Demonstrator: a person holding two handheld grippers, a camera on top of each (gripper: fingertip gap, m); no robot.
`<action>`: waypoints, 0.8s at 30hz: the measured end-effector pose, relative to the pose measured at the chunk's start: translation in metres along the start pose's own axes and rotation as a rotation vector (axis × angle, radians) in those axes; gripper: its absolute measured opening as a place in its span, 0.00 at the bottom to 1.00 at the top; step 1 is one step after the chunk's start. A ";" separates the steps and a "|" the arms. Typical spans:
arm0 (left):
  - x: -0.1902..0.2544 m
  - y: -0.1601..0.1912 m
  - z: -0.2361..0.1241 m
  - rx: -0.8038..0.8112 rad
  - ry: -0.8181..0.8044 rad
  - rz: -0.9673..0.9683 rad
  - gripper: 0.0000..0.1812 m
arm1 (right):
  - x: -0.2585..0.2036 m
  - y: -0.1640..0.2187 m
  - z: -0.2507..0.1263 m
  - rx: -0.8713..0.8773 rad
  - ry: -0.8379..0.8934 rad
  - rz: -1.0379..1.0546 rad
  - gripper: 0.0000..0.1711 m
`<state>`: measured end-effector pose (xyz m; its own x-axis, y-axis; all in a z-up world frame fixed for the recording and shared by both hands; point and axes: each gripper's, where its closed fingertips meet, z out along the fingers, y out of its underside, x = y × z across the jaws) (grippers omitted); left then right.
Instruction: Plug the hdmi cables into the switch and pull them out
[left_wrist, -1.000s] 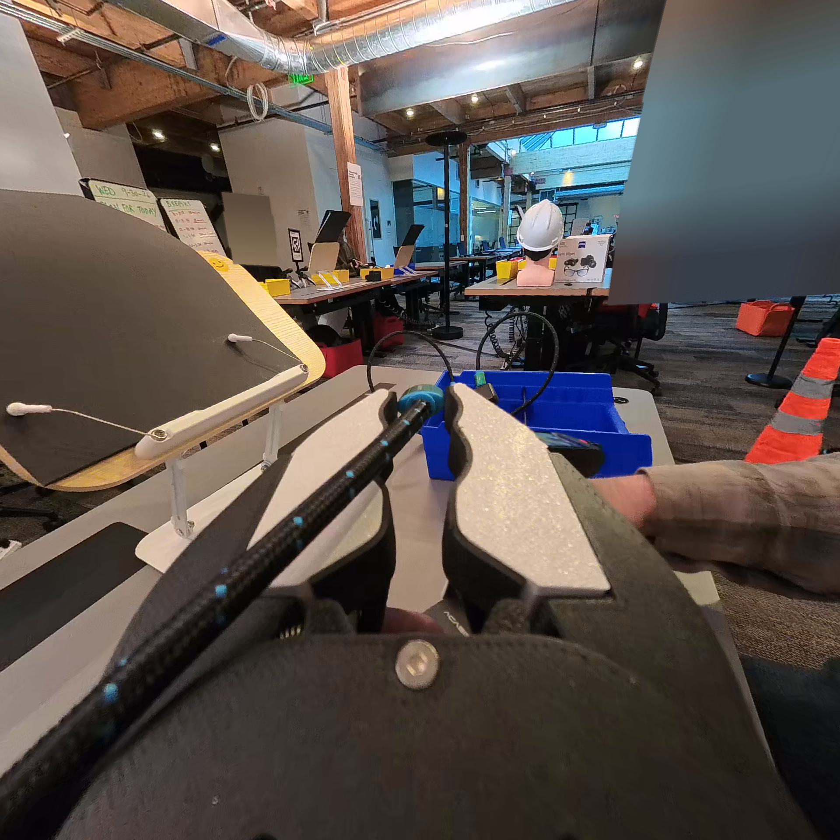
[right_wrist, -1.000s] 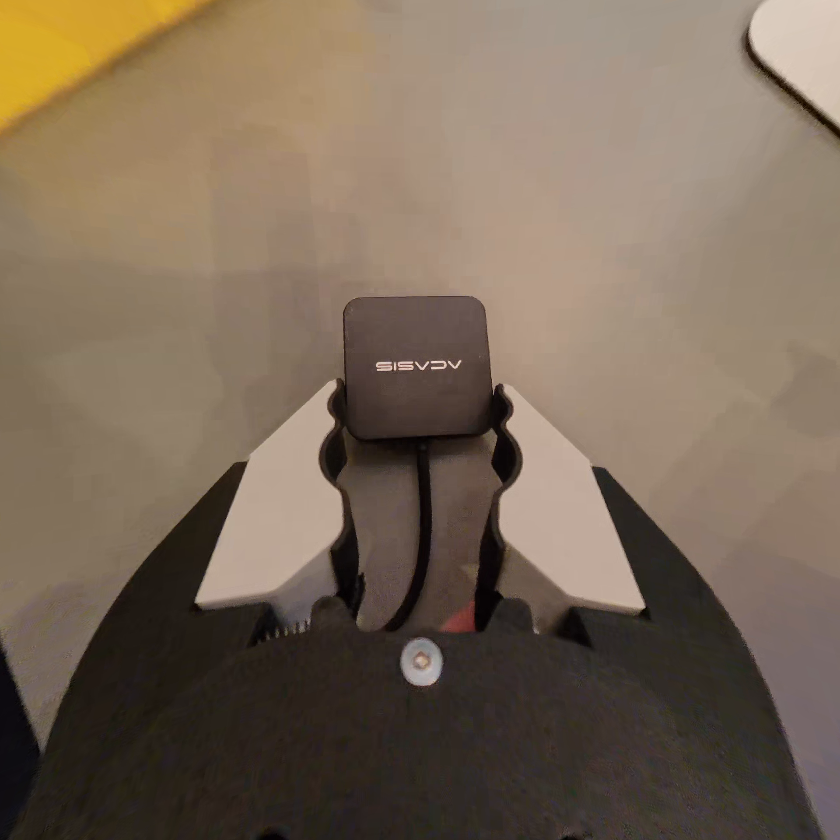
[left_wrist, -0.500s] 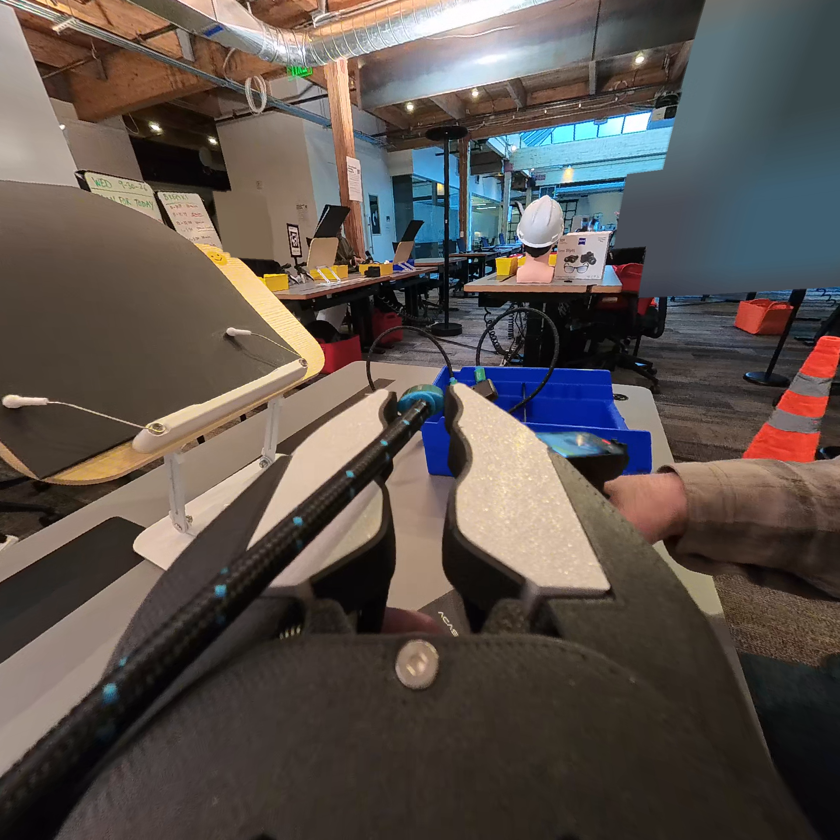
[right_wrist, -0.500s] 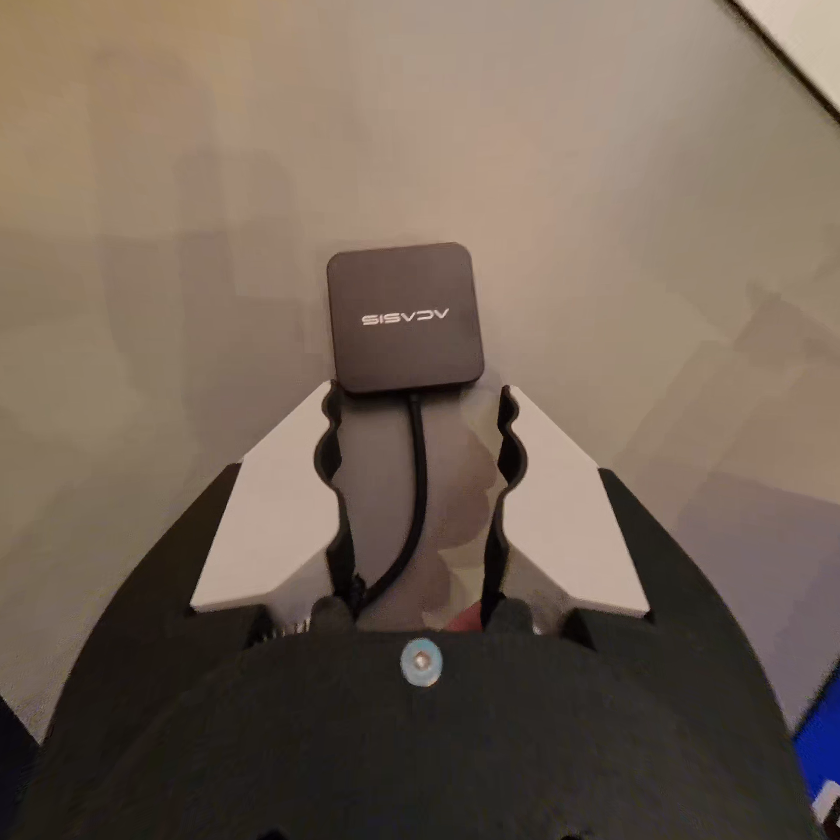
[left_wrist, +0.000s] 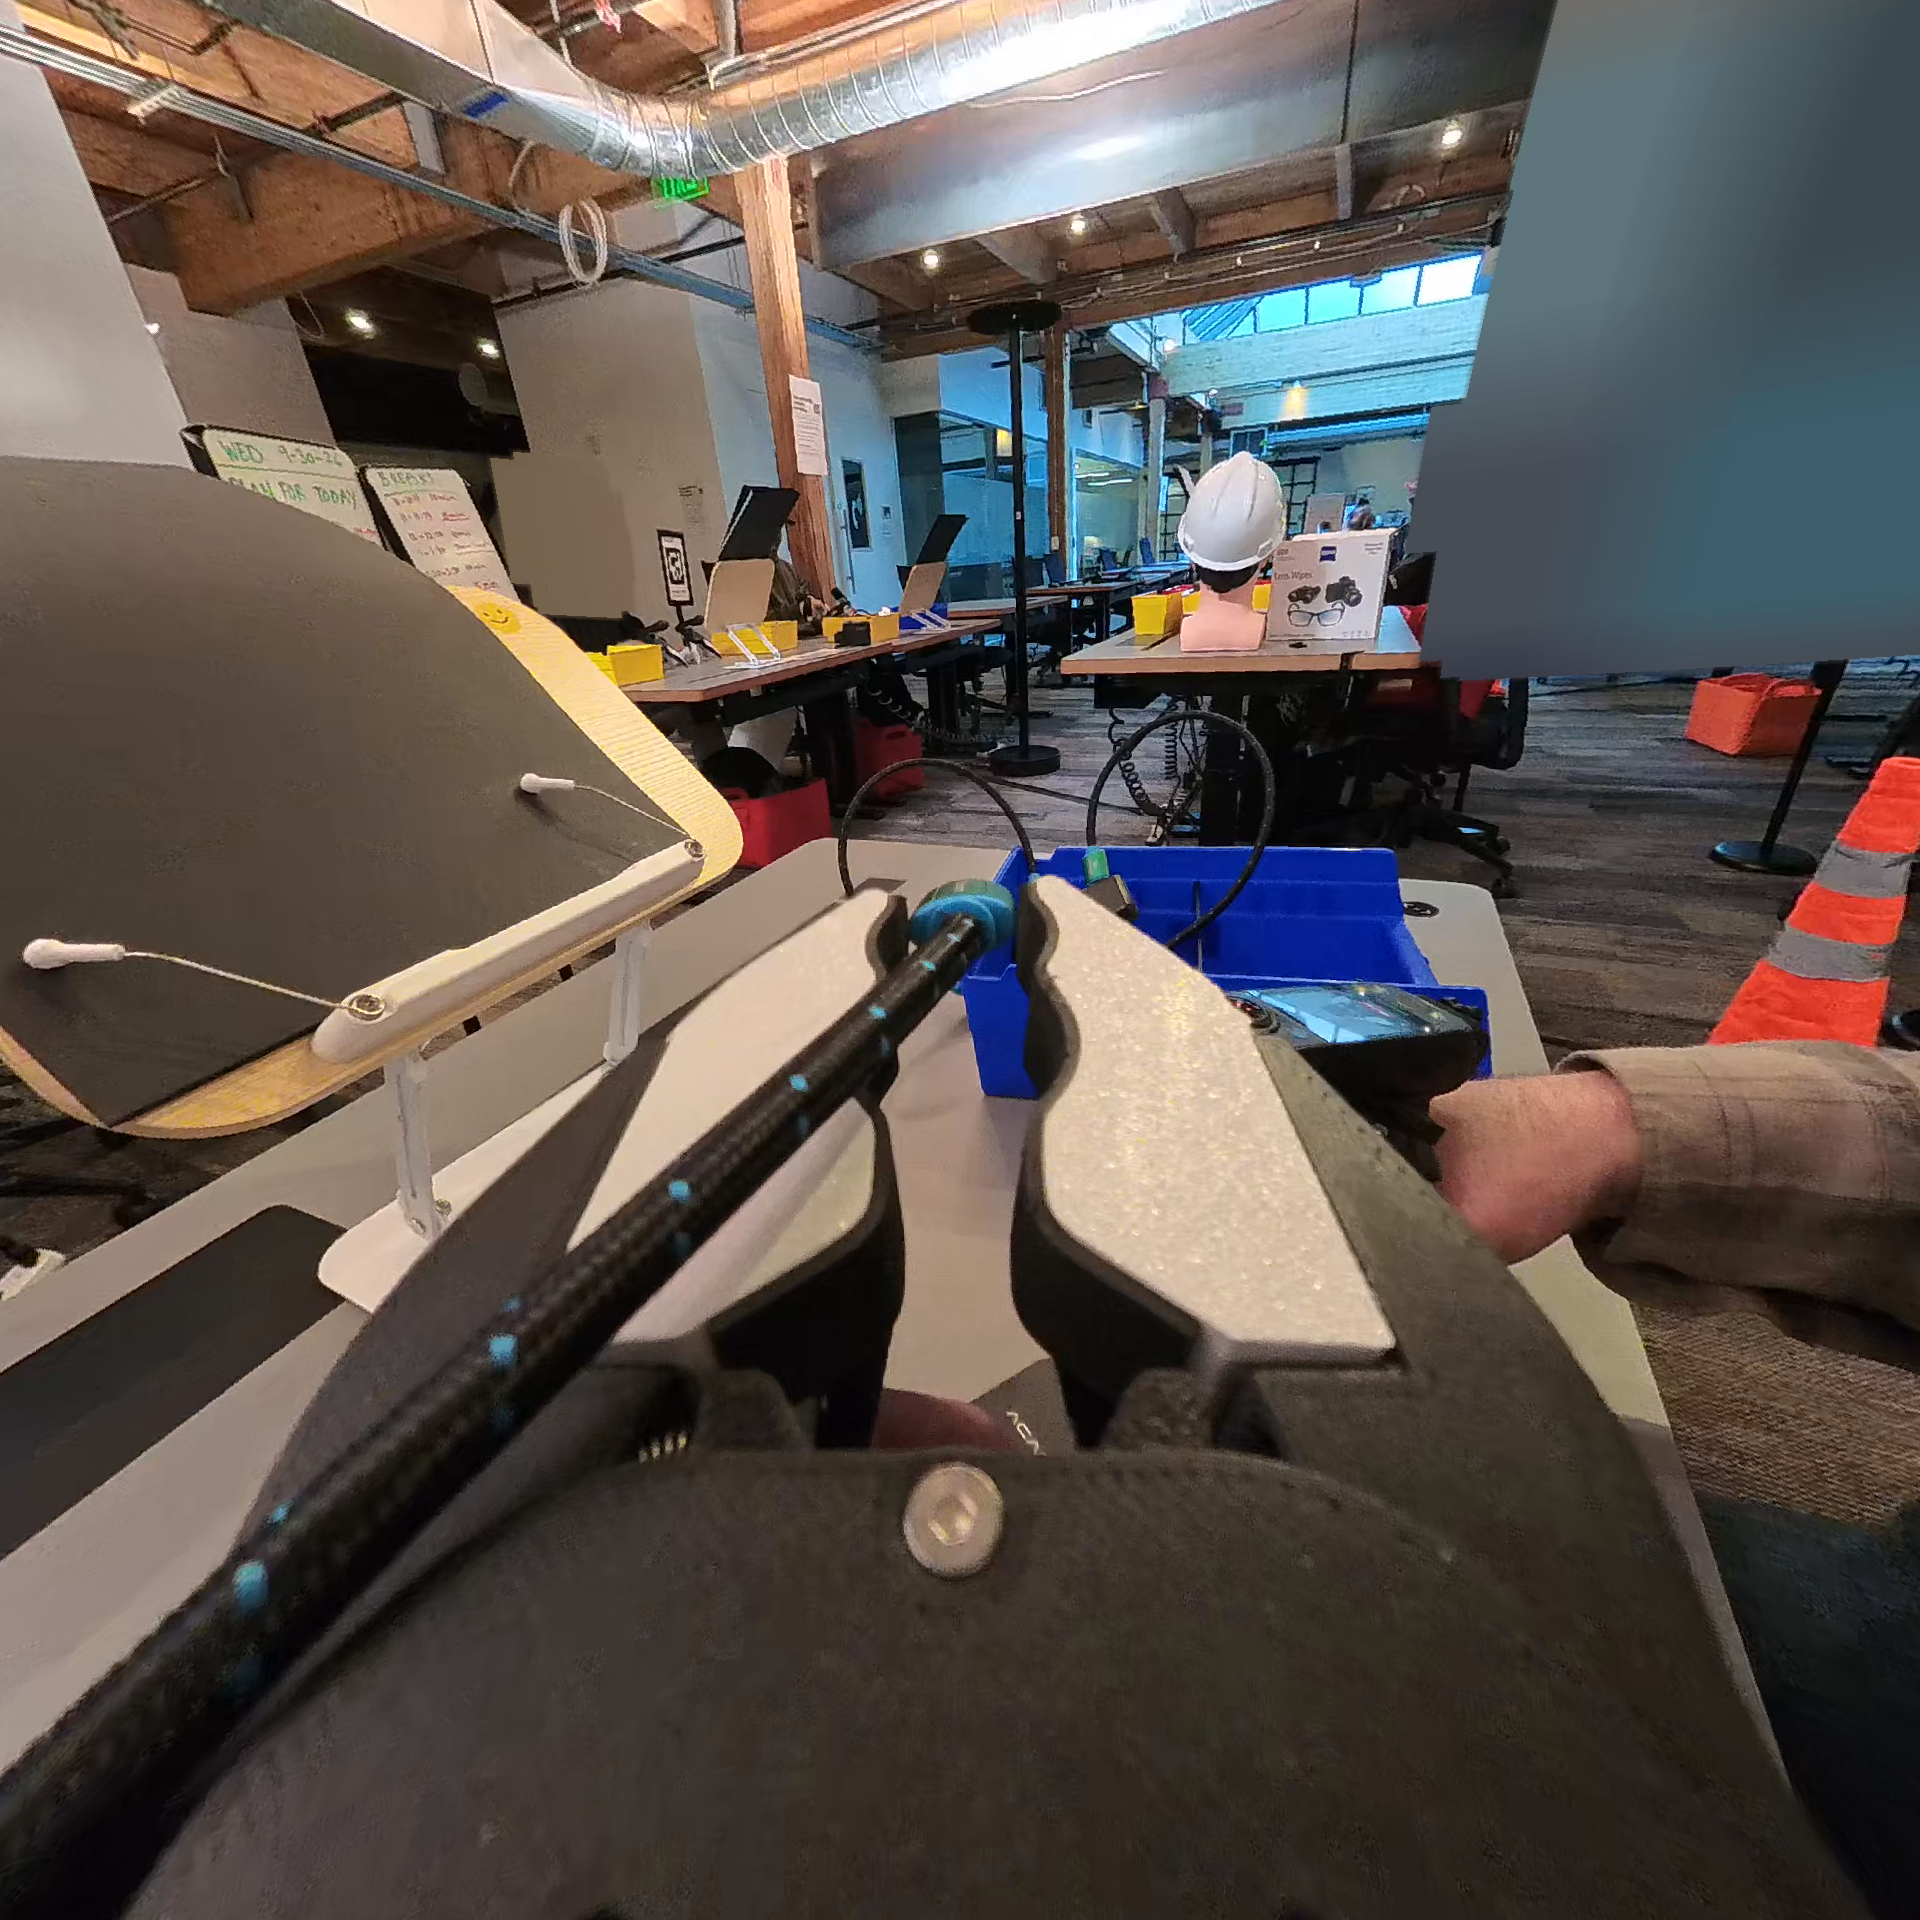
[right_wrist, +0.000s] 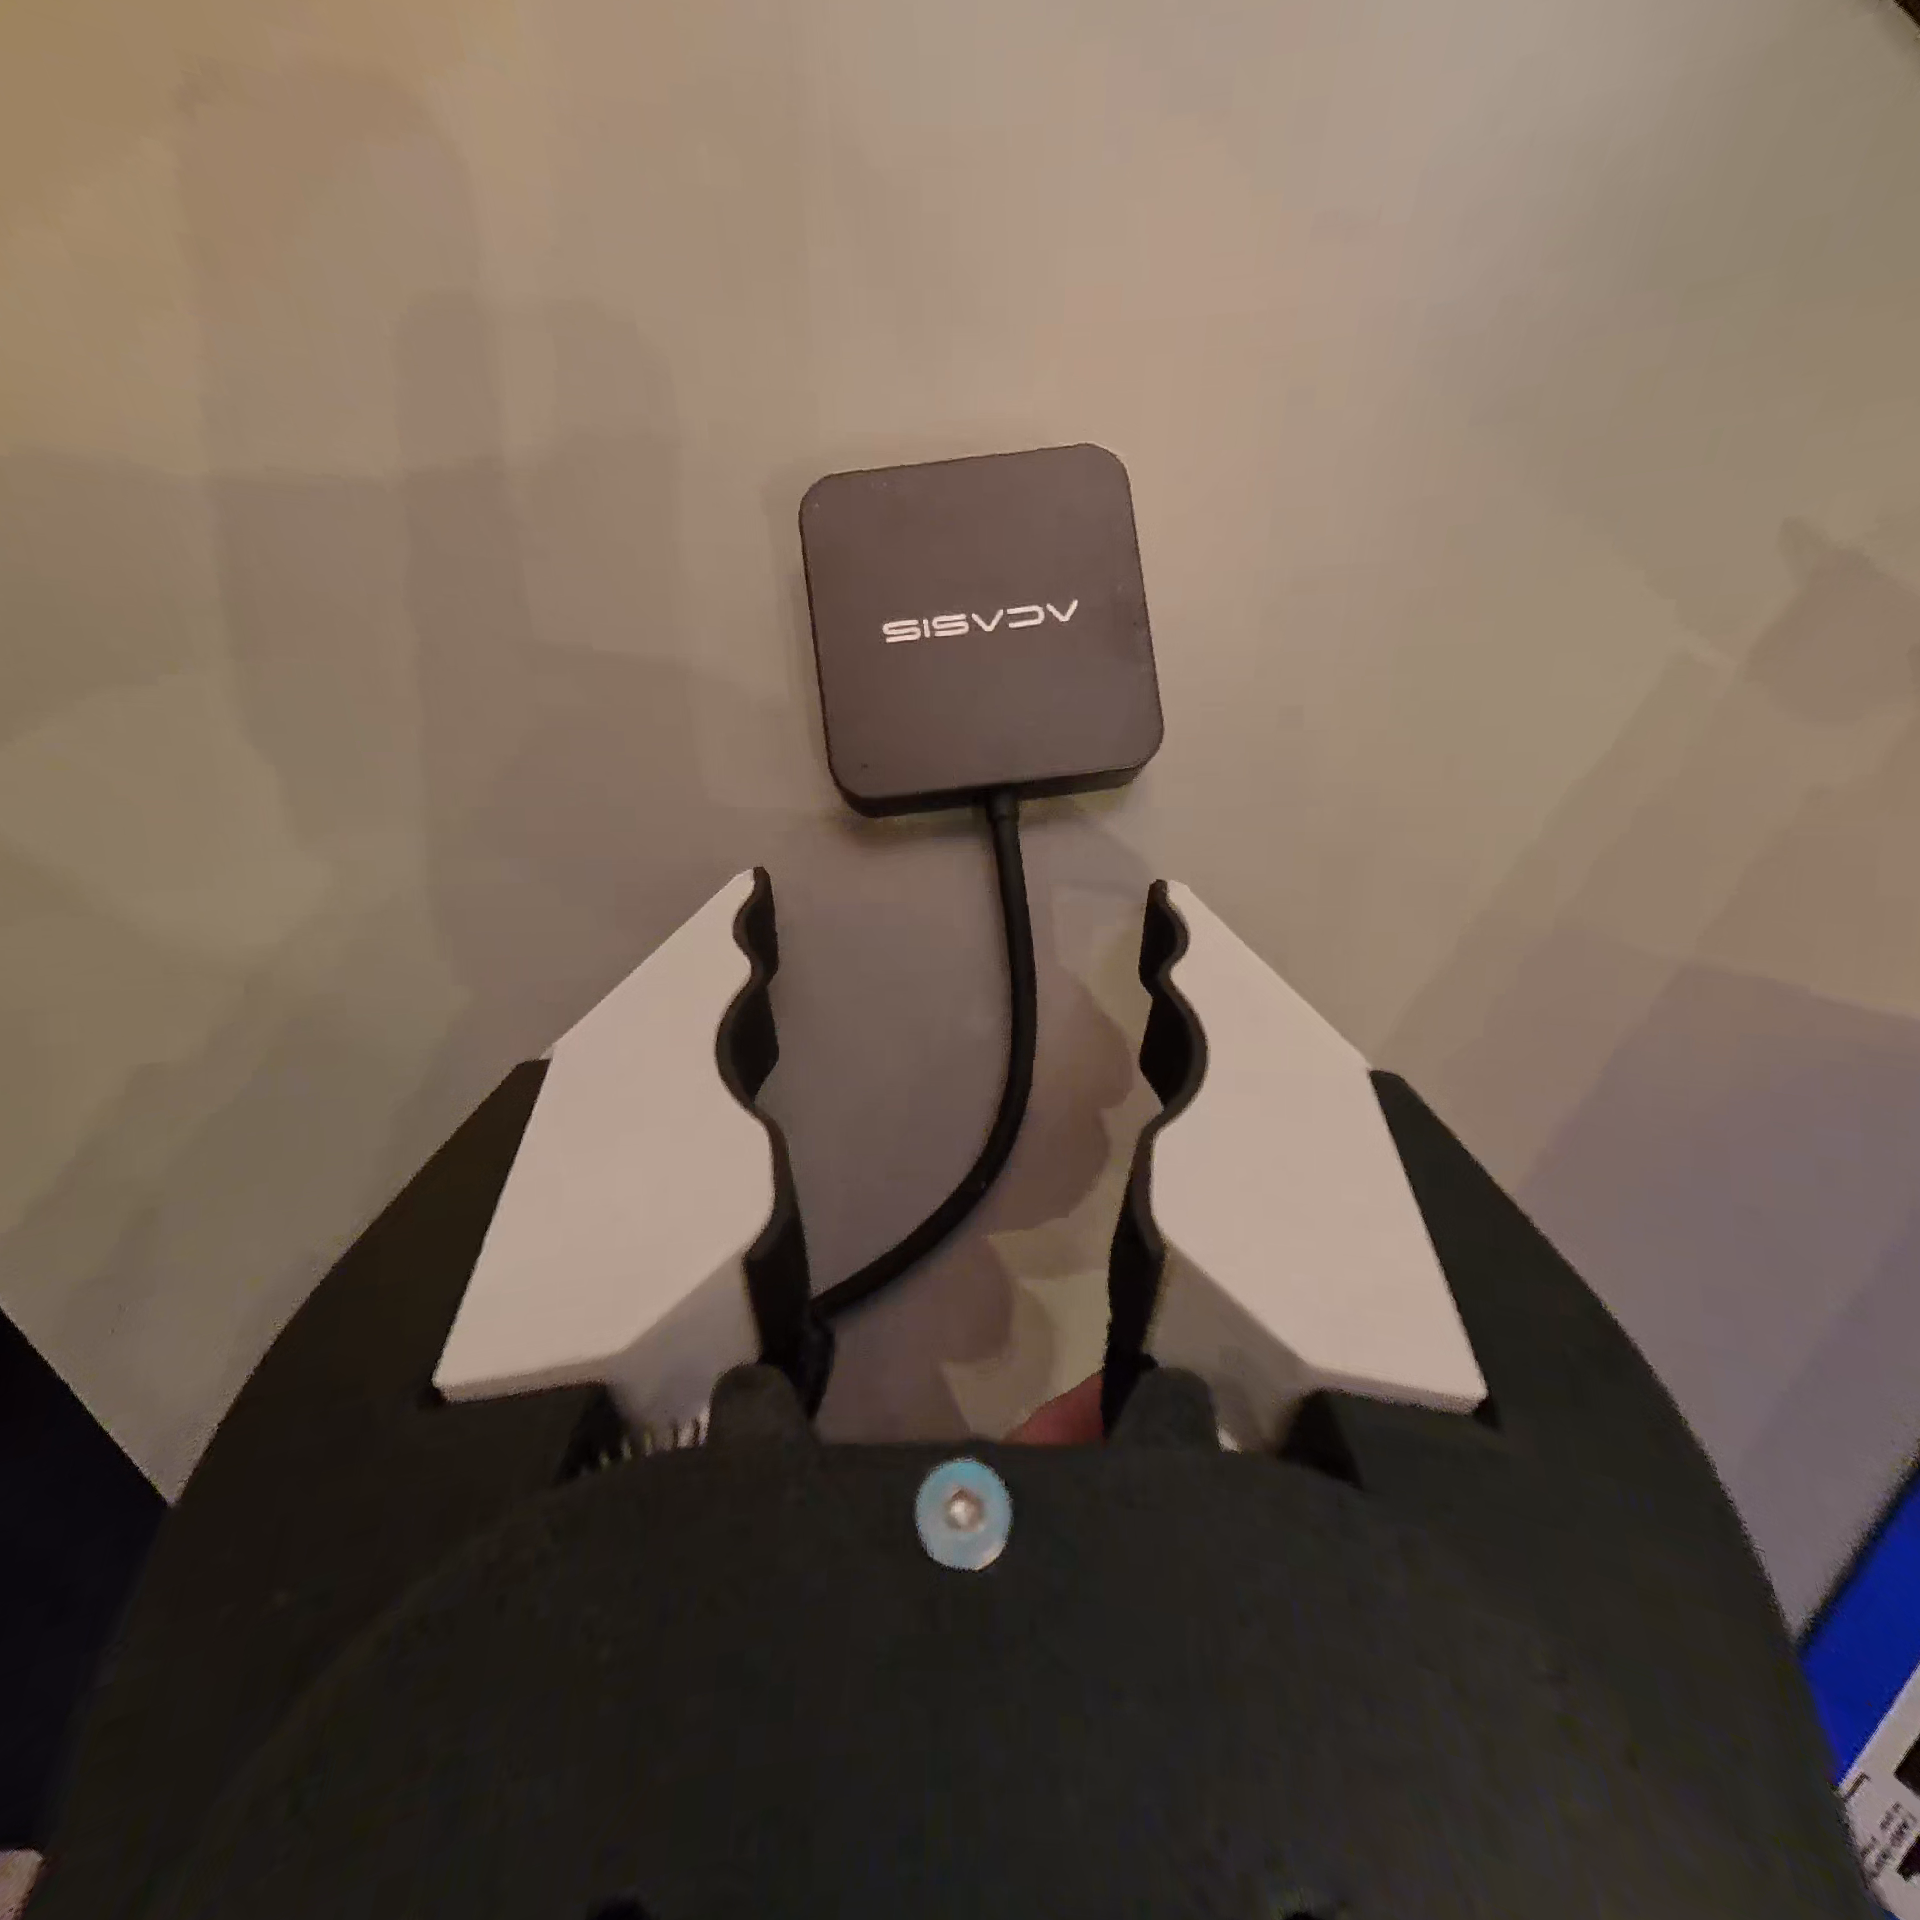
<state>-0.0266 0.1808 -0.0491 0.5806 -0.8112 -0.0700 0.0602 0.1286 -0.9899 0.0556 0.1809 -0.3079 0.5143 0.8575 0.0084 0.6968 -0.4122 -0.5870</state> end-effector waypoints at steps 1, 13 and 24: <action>0.000 -0.001 0.000 0.006 -0.002 0.005 0.10 | 0.000 -0.001 0.000 0.005 0.002 -0.008 0.40; 0.007 0.002 0.003 0.046 0.028 -0.020 0.10 | 0.012 -0.052 -0.040 0.272 0.105 -0.109 0.37; 0.015 0.019 0.011 0.017 0.080 -0.112 0.10 | 0.013 -0.110 -0.121 0.636 0.262 -0.252 0.30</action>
<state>-0.0079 0.1777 -0.0672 0.5026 -0.8640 0.0304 0.1354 0.0440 -0.9898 0.0458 0.2002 -0.1454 0.5351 0.7681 0.3515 0.4260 0.1140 -0.8975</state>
